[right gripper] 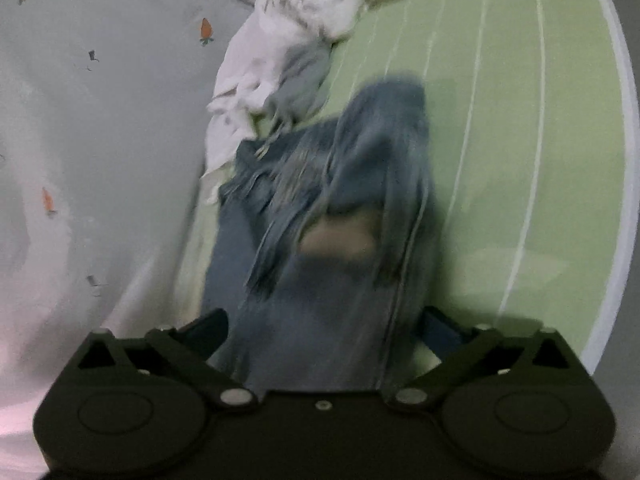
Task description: Fold clothes
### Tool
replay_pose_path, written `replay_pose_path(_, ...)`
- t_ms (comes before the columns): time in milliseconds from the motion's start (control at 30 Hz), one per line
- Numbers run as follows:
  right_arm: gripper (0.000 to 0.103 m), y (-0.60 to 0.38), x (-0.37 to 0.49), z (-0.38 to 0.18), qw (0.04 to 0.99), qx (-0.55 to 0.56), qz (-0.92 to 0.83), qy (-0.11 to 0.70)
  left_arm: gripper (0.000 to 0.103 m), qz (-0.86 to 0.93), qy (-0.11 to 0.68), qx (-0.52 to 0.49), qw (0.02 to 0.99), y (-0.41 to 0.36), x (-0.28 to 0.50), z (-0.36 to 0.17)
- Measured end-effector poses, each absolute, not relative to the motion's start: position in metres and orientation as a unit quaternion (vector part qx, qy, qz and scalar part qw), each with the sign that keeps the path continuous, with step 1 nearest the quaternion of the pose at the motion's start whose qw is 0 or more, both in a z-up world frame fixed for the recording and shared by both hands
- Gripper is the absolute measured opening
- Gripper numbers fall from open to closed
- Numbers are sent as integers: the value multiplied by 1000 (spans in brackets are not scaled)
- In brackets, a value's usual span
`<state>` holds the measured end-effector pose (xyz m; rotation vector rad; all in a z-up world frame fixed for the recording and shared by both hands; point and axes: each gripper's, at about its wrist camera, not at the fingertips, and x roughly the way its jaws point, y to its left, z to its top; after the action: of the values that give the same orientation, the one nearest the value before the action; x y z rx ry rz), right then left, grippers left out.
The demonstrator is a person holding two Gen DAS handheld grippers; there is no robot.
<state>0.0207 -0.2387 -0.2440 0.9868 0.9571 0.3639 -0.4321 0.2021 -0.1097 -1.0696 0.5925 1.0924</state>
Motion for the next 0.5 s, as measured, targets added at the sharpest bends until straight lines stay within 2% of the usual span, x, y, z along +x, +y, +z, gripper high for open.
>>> replay_pose_path(100,103,-220,-4,-249,751,480,164,423,103,479,255,-496,678,223,-447,-117)
replay_pose_path(500,103,-127,-63,-245,766,432,201,432,103,487,228,-537,650,295,-517,-134)
